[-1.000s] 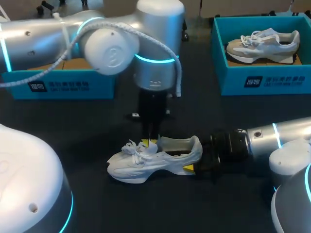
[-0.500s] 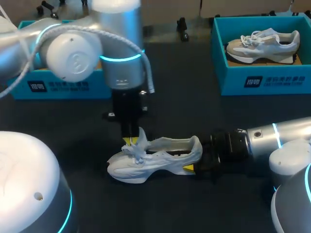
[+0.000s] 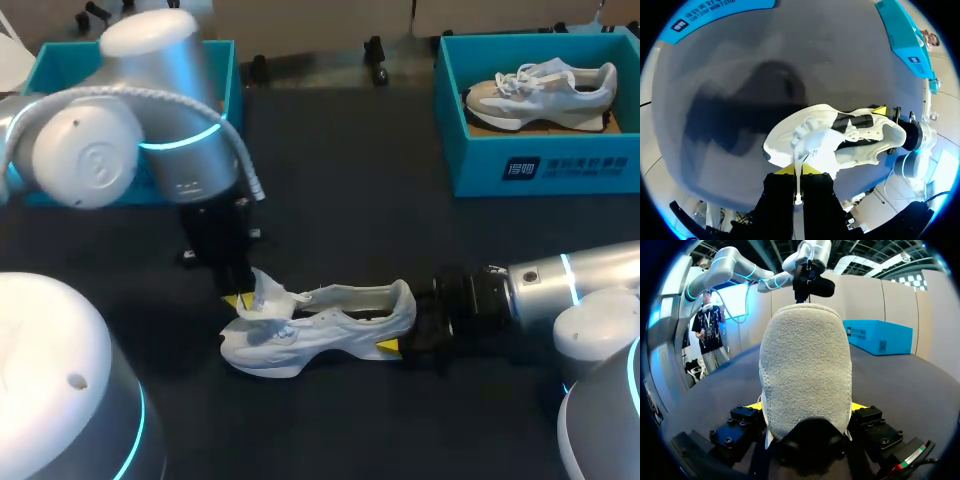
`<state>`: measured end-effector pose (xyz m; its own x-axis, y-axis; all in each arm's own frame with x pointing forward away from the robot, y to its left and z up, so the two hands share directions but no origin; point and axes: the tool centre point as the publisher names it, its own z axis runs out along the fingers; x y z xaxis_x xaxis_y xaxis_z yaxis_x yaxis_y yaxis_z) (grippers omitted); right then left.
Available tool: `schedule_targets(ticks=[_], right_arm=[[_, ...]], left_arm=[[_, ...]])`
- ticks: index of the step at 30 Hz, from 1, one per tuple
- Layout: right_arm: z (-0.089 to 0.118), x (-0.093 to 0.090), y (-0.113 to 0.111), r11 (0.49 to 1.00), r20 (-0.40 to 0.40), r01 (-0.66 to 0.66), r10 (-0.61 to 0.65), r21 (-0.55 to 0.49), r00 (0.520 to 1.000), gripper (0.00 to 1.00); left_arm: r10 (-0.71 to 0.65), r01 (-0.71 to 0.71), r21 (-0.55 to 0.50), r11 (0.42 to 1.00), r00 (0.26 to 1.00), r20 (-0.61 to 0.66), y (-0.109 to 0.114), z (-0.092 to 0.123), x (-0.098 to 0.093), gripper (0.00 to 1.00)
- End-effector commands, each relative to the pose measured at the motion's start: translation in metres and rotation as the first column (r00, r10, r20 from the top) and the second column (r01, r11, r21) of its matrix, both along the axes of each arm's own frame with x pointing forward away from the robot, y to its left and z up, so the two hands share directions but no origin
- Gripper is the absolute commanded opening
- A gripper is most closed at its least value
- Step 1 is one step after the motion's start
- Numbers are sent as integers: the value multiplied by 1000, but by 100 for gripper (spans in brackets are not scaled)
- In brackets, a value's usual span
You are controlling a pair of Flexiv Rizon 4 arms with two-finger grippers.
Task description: Take the shoe out of the shoebox, open the shoe tongue, remove and reinsert the insole, then place the shoe into the shoebox
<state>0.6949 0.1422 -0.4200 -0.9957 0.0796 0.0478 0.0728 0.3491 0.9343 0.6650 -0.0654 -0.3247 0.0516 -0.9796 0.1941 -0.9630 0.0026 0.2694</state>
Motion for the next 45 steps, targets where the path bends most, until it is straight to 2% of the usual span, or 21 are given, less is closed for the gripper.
schedule_targets(ticks=[1,6,11,12,15,19,21,29,33,37,40,42,43,44,45], right_arm=[[-2,0,0,1000,2,2,-2,0,1000,0],[-2,0,0,1000,2,2,-2,0,1000,0],[-2,0,0,1000,2,2,-2,0,1000,0],[-2,0,0,1000,2,2,-2,0,1000,0],[-2,0,0,1000,2,2,-2,0,1000,0],[-2,0,0,1000,2,2,-2,0,1000,0],[-2,0,0,1000,2,2,-2,0,1000,0],[-2,0,0,1000,2,2,-2,0,1000,0],[-2,0,0,1000,2,2,-2,0,1000,0],[-2,0,0,1000,2,2,-2,0,1000,0],[-2,0,0,1000,2,2,-2,0,1000,0],[-2,0,0,1000,2,2,-2,0,1000,0],[-2,0,0,1000,2,2,-2,0,1000,0],[-2,0,0,1000,2,2,-2,0,1000,0],[-2,0,0,1000,2,2,-2,0,1000,0]], left_arm=[[34,-31,-173,984,999,13,11,-5,-4,0],[14,-7,-150,989,999,46,17,-12,-7,0],[-2,8,-107,994,998,57,24,-22,-11,8],[-5,11,-96,995,998,60,26,-24,-11,14],[-10,16,-81,997,998,69,34,-25,-11,44],[-24,31,-99,995,997,72,43,-10,-6,58],[-39,48,-114,992,996,85,44,1,-5,72],[-138,157,-131,979,980,142,31,47,-3,80],[-204,226,-118,967,963,174,15,67,0,78],[-326,346,-53,937,918,225,0,85,-3,75],[-422,439,-25,898,877,230,-8,99,-5,79],[-483,499,-19,867,847,221,-15,107,-6,66],[-513,528,-10,849,830,221,-17,110,-7,47],[-524,540,-4,842,820,230,-21,112,-8,36],[-568,582,8,813,791,229,-24,115,-10,7]])
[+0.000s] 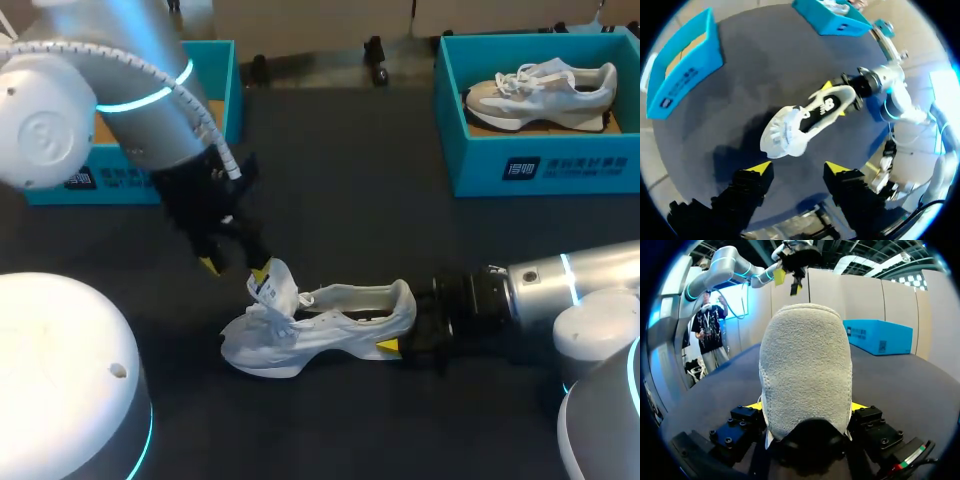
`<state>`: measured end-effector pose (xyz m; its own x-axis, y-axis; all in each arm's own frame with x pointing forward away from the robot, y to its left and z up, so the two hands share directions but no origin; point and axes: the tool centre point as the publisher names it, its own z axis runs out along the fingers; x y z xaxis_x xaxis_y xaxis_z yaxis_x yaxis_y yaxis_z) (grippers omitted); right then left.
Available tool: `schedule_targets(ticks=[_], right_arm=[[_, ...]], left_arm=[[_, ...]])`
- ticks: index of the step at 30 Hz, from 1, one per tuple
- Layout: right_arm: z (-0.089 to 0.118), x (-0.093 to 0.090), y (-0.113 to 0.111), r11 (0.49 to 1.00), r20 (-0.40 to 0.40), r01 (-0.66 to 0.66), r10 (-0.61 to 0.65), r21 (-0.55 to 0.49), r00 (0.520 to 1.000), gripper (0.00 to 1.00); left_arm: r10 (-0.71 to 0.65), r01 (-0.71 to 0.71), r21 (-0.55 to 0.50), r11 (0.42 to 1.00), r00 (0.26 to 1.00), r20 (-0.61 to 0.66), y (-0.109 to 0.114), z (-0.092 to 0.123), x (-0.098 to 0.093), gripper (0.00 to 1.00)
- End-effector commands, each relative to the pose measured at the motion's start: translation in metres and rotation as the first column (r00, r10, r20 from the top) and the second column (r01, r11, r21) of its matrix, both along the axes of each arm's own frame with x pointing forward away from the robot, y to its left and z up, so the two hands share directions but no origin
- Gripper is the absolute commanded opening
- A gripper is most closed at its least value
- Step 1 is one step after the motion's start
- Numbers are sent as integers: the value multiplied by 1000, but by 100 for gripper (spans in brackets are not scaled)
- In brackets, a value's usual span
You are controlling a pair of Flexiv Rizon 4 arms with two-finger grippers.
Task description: Take the shoe out of the shoebox, open the shoe tongue, remove and reinsert the insole, then place the shoe into the shoebox
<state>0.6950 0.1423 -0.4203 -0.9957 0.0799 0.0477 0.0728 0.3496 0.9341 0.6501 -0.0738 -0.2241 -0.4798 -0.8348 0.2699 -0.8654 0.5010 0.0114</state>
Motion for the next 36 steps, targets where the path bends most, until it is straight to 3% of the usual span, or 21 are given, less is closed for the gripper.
schedule_targets(ticks=[1,6,8,20,23,27,34,36], right_arm=[[-2,0,0,1000,2,2,-2,0,1000,0],[-2,0,0,1000,2,2,-2,0,1000,0],[-2,0,0,1000,2,2,-2,0,1000,0],[-2,0,0,1000,2,2,-2,0,1000,0],[-2,0,0,1000,2,2,-2,0,1000,0],[-2,0,0,1000,2,2,-2,0,1000,0],[-2,0,0,1000,2,2,-2,0,1000,0],[-2,0,0,1000,2,2,-2,0,1000,0]], left_arm=[[-118,115,83,990,993,28,-18,16,4,0],[-341,335,104,936,939,42,-21,24,-1,0],[-435,429,167,888,900,0,-24,25,1,0],[-406,405,150,902,913,-28,-27,25,4,0],[-485,480,134,867,875,5,-32,14,5,0],[-646,646,65,761,763,-15,-40,-3,16,0],[-753,753,11,657,657,3,-55,-22,20,0],[-800,800,-11,600,600,1,-59,-26,18,0]])
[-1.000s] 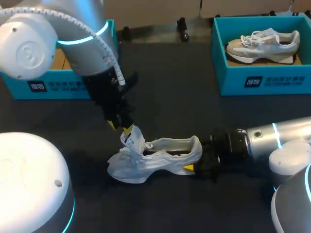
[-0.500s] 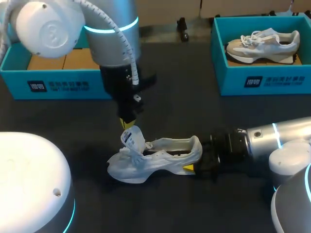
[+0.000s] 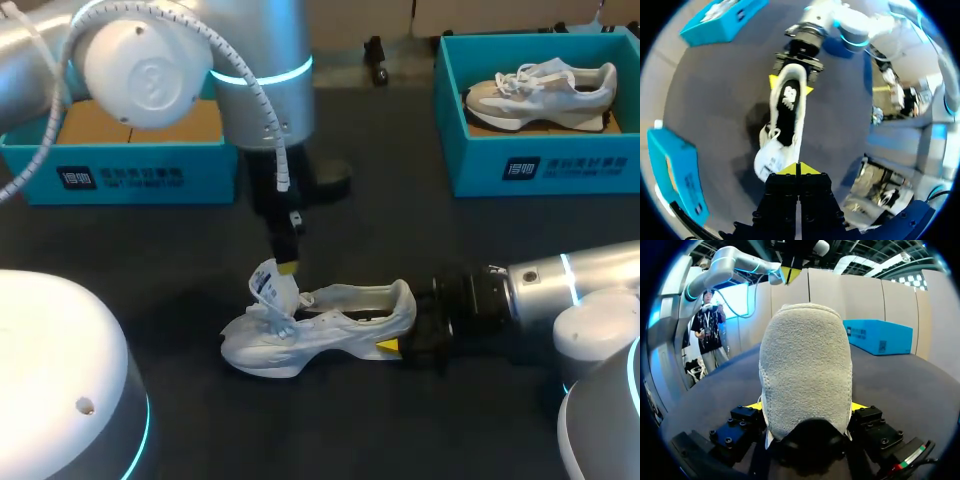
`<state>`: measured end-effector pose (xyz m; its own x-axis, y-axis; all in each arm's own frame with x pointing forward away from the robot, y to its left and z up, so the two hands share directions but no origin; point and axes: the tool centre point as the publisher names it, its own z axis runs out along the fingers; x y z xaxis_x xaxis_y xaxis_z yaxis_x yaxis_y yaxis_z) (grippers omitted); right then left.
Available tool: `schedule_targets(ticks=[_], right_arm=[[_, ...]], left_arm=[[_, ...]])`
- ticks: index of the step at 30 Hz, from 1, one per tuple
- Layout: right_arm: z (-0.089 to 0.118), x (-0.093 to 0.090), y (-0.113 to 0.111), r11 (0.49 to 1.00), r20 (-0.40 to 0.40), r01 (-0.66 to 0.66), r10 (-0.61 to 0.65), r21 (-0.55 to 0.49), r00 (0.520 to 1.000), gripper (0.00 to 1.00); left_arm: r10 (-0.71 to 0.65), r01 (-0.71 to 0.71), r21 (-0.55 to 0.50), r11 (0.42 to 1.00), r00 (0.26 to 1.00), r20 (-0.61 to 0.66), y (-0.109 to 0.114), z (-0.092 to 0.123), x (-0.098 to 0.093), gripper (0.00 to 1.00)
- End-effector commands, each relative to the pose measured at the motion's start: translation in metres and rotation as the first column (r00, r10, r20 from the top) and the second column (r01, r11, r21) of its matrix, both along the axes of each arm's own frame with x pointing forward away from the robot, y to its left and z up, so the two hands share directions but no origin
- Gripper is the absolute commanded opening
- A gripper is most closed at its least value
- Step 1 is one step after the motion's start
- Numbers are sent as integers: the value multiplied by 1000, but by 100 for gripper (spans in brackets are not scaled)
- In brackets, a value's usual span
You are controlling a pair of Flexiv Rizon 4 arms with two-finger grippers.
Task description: Take the shoe out of the shoebox, open the shoe tongue, remove and reinsert the insole, then place the shoe into the shoebox
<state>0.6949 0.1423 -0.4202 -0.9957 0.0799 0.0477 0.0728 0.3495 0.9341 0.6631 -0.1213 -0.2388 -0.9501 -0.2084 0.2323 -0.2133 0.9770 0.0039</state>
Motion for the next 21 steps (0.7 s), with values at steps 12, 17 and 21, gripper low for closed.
schedule_targets(ticks=[12,17,21], right_arm=[[-2,0,0,1000,2,2,-2,0,1000,0],[-2,0,0,1000,2,2,-2,0,1000,0],[-2,0,0,1000,2,2,-2,0,1000,0]], left_arm=[[-124,124,1,992,991,-57,-14,-14,5,0],[-214,212,-39,976,976,-46,-39,-26,7,0],[-263,261,-44,964,964,-46,-54,-37,8,0]])
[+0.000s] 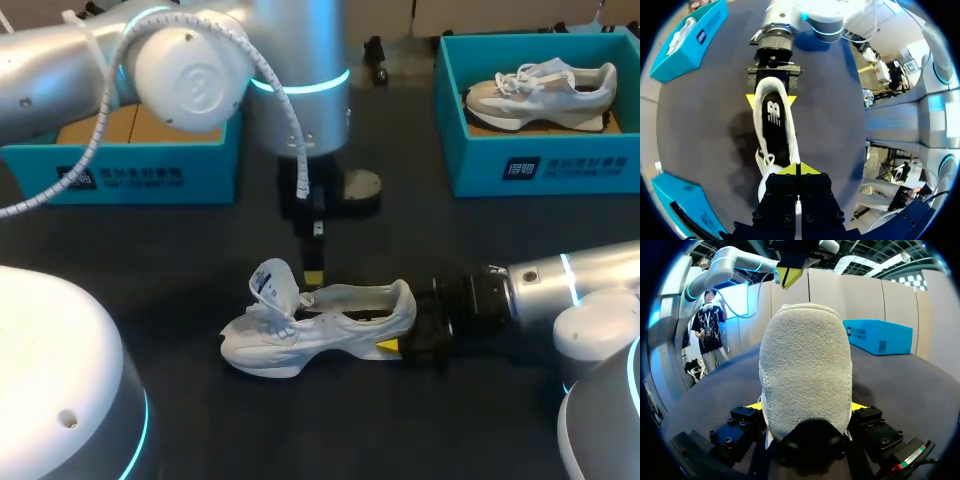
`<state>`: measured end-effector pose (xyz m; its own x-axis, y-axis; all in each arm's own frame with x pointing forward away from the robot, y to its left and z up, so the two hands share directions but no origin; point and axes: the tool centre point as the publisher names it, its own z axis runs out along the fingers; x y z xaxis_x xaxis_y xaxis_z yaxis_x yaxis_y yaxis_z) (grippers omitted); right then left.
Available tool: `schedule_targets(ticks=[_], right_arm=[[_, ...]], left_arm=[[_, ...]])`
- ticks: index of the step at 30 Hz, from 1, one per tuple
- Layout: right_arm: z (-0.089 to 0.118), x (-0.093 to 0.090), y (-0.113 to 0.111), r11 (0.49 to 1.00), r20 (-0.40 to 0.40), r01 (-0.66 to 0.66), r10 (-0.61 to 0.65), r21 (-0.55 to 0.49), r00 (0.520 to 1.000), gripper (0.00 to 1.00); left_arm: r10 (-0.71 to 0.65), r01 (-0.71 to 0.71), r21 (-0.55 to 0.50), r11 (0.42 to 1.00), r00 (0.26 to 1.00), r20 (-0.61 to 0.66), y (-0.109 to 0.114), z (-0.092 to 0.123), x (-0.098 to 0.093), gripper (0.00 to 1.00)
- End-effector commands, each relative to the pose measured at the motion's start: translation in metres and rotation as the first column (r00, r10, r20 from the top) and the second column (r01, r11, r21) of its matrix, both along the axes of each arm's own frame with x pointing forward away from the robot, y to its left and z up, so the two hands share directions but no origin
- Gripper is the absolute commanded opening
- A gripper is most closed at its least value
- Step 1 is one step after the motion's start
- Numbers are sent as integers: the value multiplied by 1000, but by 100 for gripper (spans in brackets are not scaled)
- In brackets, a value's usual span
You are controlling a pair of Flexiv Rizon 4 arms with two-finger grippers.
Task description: Take the shoe out of the shoebox, open the shoe tongue, remove and reinsert the insole, then place the shoe into the shoebox
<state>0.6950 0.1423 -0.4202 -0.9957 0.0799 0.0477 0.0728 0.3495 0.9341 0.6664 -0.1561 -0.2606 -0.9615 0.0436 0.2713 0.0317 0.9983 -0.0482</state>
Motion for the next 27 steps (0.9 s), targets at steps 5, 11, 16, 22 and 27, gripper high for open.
schedule_targets(ticks=[5,11,16,22,27], right_arm=[[-2,0,0,1000,2,2,-2,0,1000,0],[-2,0,0,1000,2,2,-2,0,1000,0],[-2,0,0,1000,2,2,-2,0,1000,0],[-2,0,0,1000,2,2,-2,0,1000,0],[-2,0,0,1000,2,2,-2,0,1000,0]], left_arm=[[-36,36,-13,999,999,25,-30,-31,6,0],[-66,69,-44,997,996,56,-37,-51,7,0],[-72,78,-68,995,993,90,-37,-65,7,0],[-78,88,-87,992,990,116,-35,-77,11,0],[-81,90,-77,993,989,122,-35,-87,15,0]])
